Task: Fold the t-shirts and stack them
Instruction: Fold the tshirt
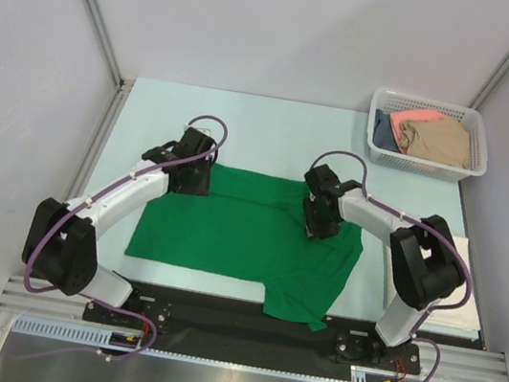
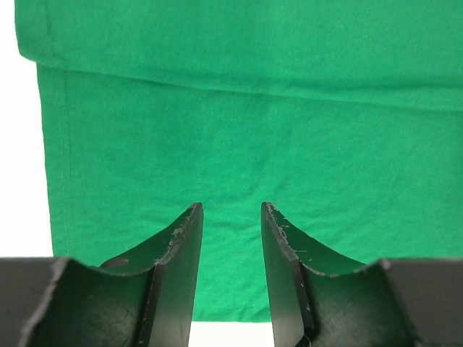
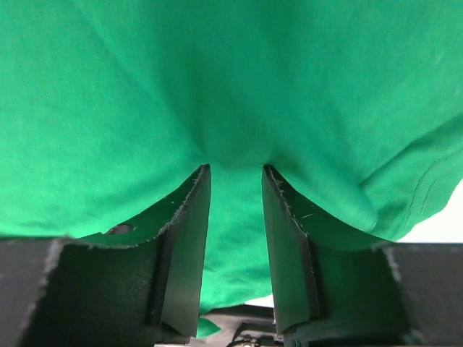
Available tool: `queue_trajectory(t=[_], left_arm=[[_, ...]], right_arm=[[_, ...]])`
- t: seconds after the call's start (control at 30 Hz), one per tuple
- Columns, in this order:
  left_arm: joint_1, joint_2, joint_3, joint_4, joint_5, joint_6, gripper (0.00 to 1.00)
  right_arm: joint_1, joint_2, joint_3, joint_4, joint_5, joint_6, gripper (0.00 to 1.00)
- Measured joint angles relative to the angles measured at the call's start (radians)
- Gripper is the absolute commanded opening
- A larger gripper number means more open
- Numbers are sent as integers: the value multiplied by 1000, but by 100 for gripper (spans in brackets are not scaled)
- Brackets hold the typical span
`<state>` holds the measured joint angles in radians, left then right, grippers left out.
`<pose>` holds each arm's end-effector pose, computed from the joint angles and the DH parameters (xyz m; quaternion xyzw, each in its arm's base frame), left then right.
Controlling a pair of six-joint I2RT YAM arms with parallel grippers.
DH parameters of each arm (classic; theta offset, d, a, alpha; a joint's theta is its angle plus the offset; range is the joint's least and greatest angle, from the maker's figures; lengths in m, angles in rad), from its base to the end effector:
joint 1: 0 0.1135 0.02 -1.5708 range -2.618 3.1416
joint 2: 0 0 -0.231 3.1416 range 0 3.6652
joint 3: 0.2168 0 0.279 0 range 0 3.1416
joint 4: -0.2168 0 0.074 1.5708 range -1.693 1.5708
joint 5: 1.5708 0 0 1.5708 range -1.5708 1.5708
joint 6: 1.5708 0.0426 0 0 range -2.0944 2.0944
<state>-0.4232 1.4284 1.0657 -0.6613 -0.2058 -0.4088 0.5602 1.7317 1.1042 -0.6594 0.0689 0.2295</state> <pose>0.2985 -0.1249 0.2028 -0.0208 0.9579 -0.0181 0.2856 0.2942 0.1811 0.1183 -0.1580 0.9767 0.0229 0.1436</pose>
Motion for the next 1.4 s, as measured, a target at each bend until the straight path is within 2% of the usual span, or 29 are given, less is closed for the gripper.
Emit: queue_trajectory(t=[0.13, 0.27, 0.37, 0.53, 0.73, 0.87, 0.97, 1.03, 1.2, 1.3, 1.33, 1.4], left_arm=[[0, 18, 26, 1, 0, 1, 43], [0, 40, 41, 2, 0, 7, 43], [0, 58, 48, 2, 1, 10, 43], [0, 79, 58, 5, 5, 18, 43], [0, 102, 71, 4, 28, 18, 43], [0, 108, 77, 1, 35, 21, 43], [0, 111, 84, -3, 35, 26, 43], [0, 111, 84, -3, 35, 27, 43], [0, 111, 84, -3, 45, 26, 43], [0, 111, 83, -2, 55, 25, 43], [0, 111, 83, -3, 57, 25, 43], [0, 111, 83, -3, 61, 25, 44]], right_arm=[[0, 50, 49, 5, 21, -6, 38], [-1, 89, 91, -1, 58, -10, 28], [-10, 107, 122, -9, 87, -8, 25], [-60, 114, 176, -25, 111, -6, 26], [-140, 206, 307, -28, 135, -25, 39], [-186, 282, 392, -47, 137, -32, 51], [-202, 275, 407, -65, 136, -31, 62], [-203, 241, 402, -84, 123, -21, 67], [-199, 22, 259, -26, -42, 46, 63], [-198, -112, 109, 90, -194, 148, 56], [-198, -133, 68, 123, -230, 176, 51], [-201, -148, -18, 191, -307, 244, 46]])
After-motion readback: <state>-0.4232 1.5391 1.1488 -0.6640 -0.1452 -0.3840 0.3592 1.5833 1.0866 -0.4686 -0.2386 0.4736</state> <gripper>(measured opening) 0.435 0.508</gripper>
